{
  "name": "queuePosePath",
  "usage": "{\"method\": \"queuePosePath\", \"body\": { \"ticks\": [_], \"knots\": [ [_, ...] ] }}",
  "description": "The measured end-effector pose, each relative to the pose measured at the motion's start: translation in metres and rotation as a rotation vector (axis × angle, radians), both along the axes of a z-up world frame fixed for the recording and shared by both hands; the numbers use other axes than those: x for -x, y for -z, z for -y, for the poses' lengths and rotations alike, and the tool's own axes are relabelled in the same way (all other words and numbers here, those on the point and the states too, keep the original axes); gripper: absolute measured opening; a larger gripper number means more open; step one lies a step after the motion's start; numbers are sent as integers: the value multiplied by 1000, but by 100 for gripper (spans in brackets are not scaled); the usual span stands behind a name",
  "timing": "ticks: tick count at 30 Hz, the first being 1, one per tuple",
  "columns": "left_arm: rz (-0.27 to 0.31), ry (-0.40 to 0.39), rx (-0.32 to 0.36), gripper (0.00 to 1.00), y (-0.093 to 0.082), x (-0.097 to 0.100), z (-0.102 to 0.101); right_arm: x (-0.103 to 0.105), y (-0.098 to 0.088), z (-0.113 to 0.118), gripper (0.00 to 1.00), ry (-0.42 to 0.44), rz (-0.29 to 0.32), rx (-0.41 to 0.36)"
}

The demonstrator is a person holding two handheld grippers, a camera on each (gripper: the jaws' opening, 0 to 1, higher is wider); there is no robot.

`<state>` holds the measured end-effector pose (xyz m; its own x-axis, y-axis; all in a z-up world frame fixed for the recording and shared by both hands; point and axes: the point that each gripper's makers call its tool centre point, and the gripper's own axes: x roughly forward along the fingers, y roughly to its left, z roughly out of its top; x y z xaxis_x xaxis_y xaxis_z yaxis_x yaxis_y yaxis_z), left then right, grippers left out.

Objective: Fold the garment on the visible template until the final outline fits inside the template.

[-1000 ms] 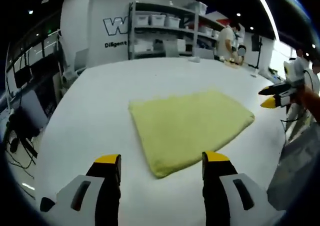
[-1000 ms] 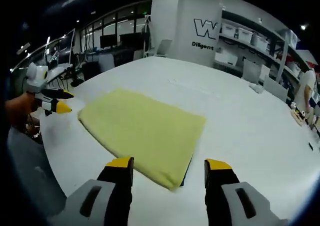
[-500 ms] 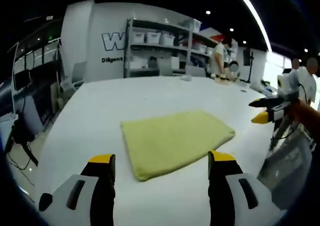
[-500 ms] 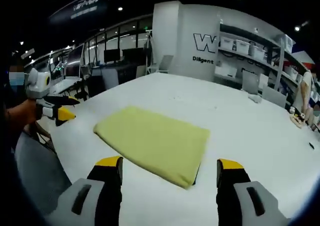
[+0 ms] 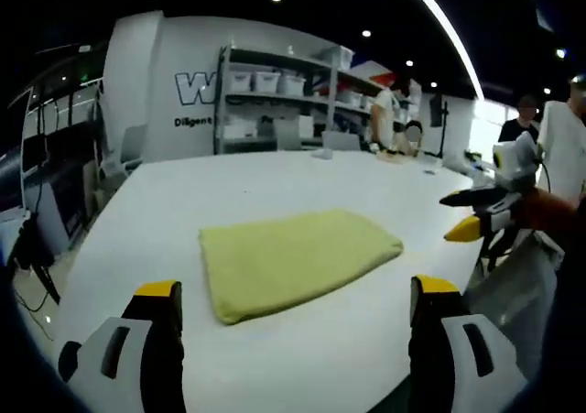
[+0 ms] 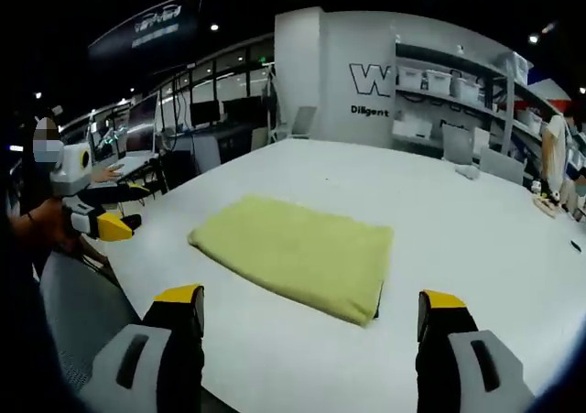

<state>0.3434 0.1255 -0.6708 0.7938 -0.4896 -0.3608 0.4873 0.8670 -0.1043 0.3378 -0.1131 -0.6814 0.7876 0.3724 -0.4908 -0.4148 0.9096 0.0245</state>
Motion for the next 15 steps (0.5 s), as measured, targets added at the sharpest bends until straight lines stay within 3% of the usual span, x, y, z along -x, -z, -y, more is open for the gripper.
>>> {"method": "queuePosePath", "body": {
  "ticks": [4, 12, 15],
  "knots": [
    [-7, -1, -16, 99, 9, 3, 1, 3, 6, -2, 99, 12, -1, -12],
    [-11, -28, 2, 99, 9, 2, -4, -1, 9, 4, 99, 39, 20, -29],
    [-13, -34, -2, 99, 10, 2, -6, -1, 11, 2, 99, 26, 29, 9]
  ]
}}
